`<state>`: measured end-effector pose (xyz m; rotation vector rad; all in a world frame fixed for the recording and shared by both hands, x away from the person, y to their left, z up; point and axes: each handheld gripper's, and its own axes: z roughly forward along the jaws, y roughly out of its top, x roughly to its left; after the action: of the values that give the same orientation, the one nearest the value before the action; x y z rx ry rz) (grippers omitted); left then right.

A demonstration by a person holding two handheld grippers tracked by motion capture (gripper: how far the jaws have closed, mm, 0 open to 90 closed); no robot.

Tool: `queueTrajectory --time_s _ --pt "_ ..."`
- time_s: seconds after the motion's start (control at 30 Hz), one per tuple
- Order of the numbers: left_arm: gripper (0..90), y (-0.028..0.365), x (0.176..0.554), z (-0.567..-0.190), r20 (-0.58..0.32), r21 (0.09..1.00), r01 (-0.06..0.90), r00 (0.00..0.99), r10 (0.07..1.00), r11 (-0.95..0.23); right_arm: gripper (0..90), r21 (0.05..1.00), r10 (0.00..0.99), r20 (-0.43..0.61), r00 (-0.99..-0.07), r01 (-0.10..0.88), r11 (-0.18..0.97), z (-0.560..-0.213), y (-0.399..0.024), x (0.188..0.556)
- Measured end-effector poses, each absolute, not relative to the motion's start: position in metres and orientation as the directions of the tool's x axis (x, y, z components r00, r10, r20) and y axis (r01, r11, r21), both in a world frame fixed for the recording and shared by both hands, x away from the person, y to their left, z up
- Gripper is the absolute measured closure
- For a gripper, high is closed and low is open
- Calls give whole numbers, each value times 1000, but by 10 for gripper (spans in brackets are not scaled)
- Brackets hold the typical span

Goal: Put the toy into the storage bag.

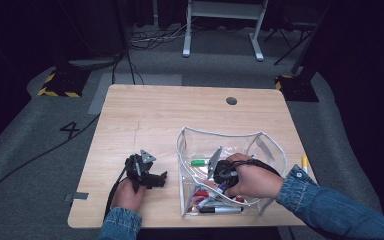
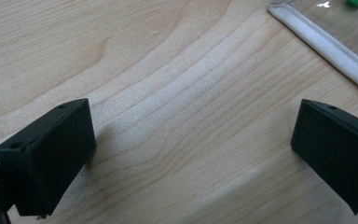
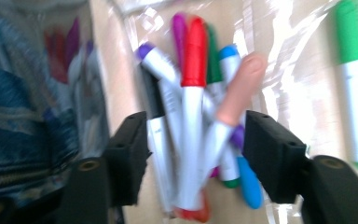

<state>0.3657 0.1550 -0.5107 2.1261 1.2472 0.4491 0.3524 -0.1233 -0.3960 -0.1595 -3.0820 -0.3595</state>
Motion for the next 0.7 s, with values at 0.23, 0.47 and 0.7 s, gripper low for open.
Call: queueTrajectory --time_s 0.23,0.47,0.7 --pt "0 155 366 -511 -21 665 656 495 869 -357 363 364 149 -22 -989 131 922 -364 -133 355" --pt "0 155 366 -511 -21 665 656 495 869 -357 362 475 220 -61 -974 165 864 -331 -153 355" --pt "0 155 366 -511 -21 665 656 495 869 -357 375 561 319 -95 -943 214 799 -298 -183 359"
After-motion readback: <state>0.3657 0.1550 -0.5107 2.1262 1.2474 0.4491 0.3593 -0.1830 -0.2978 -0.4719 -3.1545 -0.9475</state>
